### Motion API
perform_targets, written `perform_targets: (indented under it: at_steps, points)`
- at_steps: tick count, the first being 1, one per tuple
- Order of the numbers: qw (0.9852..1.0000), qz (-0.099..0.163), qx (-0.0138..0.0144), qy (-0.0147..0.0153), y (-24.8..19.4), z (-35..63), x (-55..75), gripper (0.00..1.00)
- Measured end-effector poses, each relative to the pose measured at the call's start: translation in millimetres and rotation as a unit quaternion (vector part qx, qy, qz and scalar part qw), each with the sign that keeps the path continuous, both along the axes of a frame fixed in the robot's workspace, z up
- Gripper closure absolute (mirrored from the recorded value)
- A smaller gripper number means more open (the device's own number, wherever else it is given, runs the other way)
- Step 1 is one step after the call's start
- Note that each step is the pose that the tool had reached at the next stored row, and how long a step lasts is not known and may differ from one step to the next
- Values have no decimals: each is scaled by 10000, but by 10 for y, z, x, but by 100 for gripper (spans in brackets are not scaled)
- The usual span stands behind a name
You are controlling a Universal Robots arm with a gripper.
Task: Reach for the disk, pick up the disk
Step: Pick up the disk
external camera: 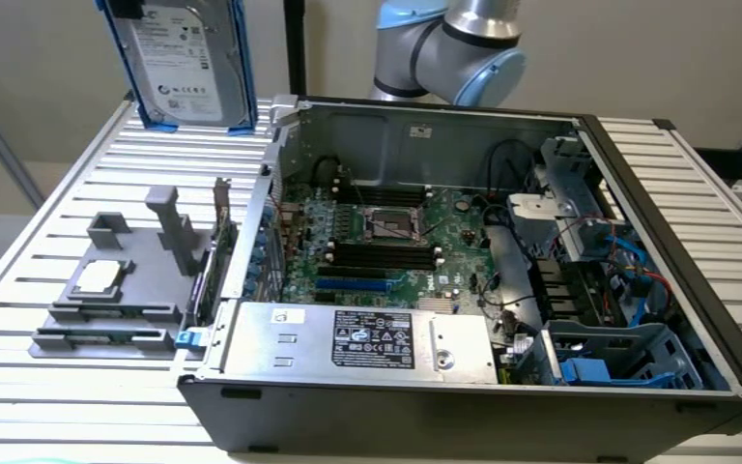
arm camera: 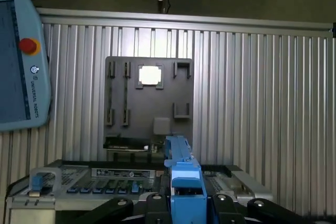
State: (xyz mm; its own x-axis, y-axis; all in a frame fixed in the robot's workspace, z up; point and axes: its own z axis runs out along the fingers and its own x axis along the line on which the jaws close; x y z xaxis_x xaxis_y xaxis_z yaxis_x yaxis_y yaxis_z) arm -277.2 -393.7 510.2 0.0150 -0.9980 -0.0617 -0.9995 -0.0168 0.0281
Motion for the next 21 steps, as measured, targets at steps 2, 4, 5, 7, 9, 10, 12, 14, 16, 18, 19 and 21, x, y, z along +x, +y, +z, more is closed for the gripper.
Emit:
perform_targets:
  at_steps: [2,4,5,7,9,10,12,14,16,18,19,21]
  points:
    - [10000,1,0,0,-36,14,92,68]
    - [10000,0,0,0,-71,26,182,68]
    - [10000,1,0,-1,-89,31,229,68]
    - [10000,0,0,0,-123,39,317,68]
    - [10000,1,0,0,-158,45,410,68]
    - [10000,0,0,0,-176,48,456,68]
    - [10000,1,0,0,-211,51,548,68]
    - [10000,1,2,0,-244,53,638,68]
    - [10000,0,3,0,-278,53,728,68]
    - [10000,1,2,0,-312,53,819,68]
    - [10000,0,2,0,-328,54,865,68]
    - [10000,1,3,0,-362,53,957,68]
